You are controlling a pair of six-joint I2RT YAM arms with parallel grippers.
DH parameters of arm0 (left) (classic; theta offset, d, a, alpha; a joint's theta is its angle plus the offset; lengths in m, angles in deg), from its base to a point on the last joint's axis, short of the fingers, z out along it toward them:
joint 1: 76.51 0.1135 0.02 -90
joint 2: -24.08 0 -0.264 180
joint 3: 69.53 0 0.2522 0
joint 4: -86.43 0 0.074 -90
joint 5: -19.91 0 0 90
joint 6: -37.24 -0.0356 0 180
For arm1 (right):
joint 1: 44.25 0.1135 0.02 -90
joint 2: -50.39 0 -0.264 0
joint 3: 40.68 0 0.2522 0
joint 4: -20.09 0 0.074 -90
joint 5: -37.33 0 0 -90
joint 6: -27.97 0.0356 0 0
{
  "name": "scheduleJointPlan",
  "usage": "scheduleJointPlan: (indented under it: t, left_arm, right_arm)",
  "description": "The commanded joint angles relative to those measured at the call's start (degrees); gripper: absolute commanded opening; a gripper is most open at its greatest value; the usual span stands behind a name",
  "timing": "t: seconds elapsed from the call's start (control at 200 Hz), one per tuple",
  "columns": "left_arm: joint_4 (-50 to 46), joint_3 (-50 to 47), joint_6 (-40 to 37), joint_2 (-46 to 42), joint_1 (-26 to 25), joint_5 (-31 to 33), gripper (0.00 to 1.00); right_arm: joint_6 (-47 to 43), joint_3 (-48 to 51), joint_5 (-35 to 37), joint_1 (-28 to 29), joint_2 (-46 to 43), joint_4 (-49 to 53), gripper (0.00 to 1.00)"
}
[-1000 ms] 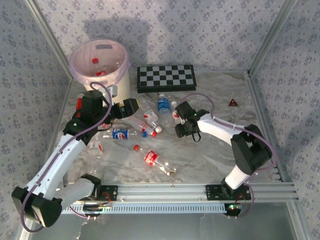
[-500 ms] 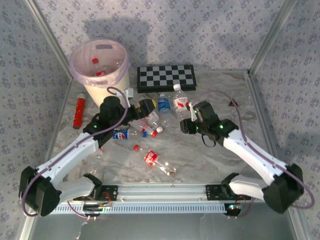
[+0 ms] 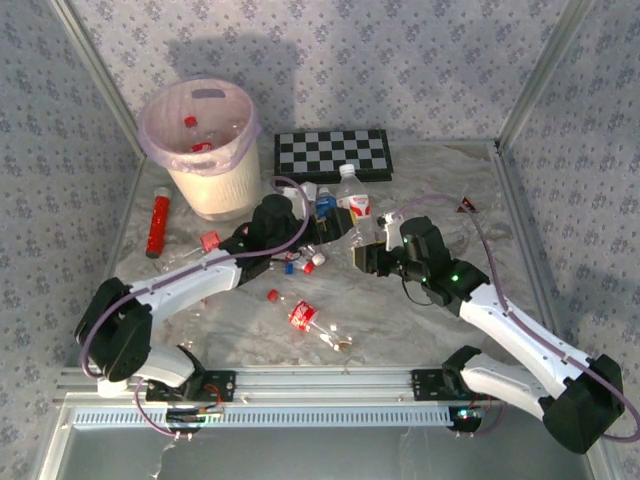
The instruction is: Put the plastic bottles in the bin
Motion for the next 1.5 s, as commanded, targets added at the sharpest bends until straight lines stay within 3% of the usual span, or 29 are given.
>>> scheduleJointPlan:
  t: [0.0, 0.41, 0.56, 0.745, 0.81, 0.97, 1.135, 1.265, 1.349, 1.429, 1.494]
  left_arm:
    - [2.7, 3.3, 0.1, 1.7, -1.1, -0.9, 0.96]
    - [2.9, 5.2, 1.0, 5.5, -1.2, -1.6, 0.58]
    - [0.4, 6.5, -0.3, 5.5, -1.2, -1.5, 0.52]
    - [-4.6, 9.2, -3.4, 5.0, -0.1, -1.6, 0.51]
    - [-7.4, 11.0, -5.4, 4.2, 1.3, -2.0, 0.5]
    - [-20.6, 20.0, -15.0, 1.5, 8.7, -1.7, 0.47]
    - [-30.7, 33.5, -22.1, 2.6, 20.7, -4.5, 0.41]
    - [-34.9, 45.8, -23.6, 6.8, 30.2, -8.9, 0.28]
    - [-38.8, 54.8, -24.4, 10.7, 35.5, -10.3, 0.13]
    - [-44.3, 63.7, -26.9, 15.2, 39.2, -9.3, 0.0]
    - [-51.8, 72.1, -31.1, 20.0, 40.9, -6.1, 0.0]
  right_arm:
    - [1.0, 0.1, -1.3, 0.5, 0.6, -2.3, 0.44]
    - [0.7, 0.3, -1.4, 0.6, 1.1, -2.4, 0.5]
    - [0.0, -0.2, -1.5, 0.3, 1.0, -0.9, 0.65]
    - [-2.9, -2.9, -1.4, -1.1, -0.2, 6.1, 0.99]
    - [-3.9, -3.8, -1.2, -2.1, -1.6, 8.8, 1.0]
    - [-4.7, -3.5, -1.7, -5.2, -4.8, 12.6, 1.0]
    - [-3.0, -0.9, -3.4, -6.7, -5.3, 11.9, 1.0]
    - [-2.3, -0.1, -3.1, -7.0, -5.4, 11.8, 1.0]
    - [-2.7, -0.8, -2.6, -7.3, -5.4, 13.0, 1.0]
    - [-3.1, -1.1, -2.1, -7.3, -5.7, 14.3, 1.0]
    - [-3.0, -0.7, -1.8, -7.4, -6.3, 14.8, 1.0]
